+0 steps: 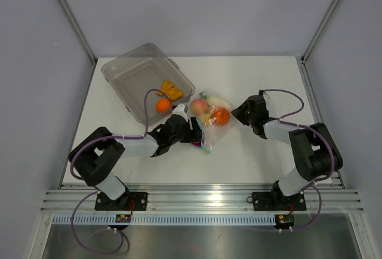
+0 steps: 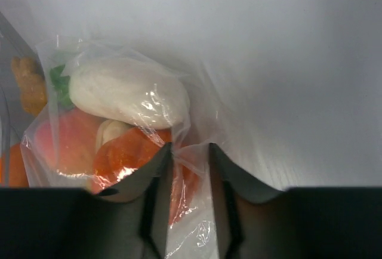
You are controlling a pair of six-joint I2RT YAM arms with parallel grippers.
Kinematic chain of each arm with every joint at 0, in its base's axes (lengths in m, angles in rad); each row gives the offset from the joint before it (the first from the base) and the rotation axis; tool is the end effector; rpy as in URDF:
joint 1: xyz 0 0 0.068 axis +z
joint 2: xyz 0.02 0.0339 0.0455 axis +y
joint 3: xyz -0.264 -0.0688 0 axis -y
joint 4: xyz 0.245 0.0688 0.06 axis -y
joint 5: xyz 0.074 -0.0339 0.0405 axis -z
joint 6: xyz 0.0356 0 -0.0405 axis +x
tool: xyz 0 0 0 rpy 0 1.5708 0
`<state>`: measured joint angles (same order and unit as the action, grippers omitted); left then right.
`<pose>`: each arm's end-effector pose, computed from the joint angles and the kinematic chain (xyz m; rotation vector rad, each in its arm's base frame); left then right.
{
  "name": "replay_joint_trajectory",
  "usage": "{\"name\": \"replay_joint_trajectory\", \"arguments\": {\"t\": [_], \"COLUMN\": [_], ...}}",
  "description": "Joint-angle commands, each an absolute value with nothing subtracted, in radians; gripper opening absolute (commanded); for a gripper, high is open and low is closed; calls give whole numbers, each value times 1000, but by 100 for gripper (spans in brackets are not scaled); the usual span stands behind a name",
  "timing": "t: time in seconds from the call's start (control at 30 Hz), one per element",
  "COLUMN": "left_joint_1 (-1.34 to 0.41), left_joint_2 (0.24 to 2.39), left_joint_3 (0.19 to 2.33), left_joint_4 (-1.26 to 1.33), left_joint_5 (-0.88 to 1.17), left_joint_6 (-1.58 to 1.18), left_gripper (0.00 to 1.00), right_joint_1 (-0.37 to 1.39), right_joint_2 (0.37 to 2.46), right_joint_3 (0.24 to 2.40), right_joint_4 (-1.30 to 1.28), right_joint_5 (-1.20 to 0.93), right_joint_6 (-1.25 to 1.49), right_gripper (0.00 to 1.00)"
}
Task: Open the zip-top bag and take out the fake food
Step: Pick up the fake fruit from the zipper food storage bag.
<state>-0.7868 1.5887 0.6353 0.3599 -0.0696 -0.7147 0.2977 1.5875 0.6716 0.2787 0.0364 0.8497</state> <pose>0.2180 -0.2151 0.1512 0.0398 2.2705 -0.7657 0.2961 0.0895 0.1545 0.6394 2.1811 0.5869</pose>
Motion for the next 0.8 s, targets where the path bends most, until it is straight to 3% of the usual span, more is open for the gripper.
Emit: {"name": "replay_joint_trajectory", "arguments": {"t": [0.0,0.1,0.23,0.37,0.77], "left_joint_1": [-792,-792,-792,-790,-788], "left_joint_2": [1600,1600,1592,1583,1583], "left_joint_3": [666,663,654,652,650], "left_joint_4": [417,417,422,419,417], "left_joint_5": [-63,-66,-66,-72,-78], "left_joint_6": [-701,-703,-704,-704,-706], "left_gripper": [60,60,60,60,60], "right_joint_1": [291,290,287,275,261], "right_joint_2": [1577,1560,1536,1513,1471], "right_joint_3": [712,715,715,710,710], "right_joint_4": [276,246,204,163,78], "right_joint_5": [84,110,150,184,267], "right_joint_6": [859,867,879,902,930], "right_gripper": [30,13,4,0,0]}}
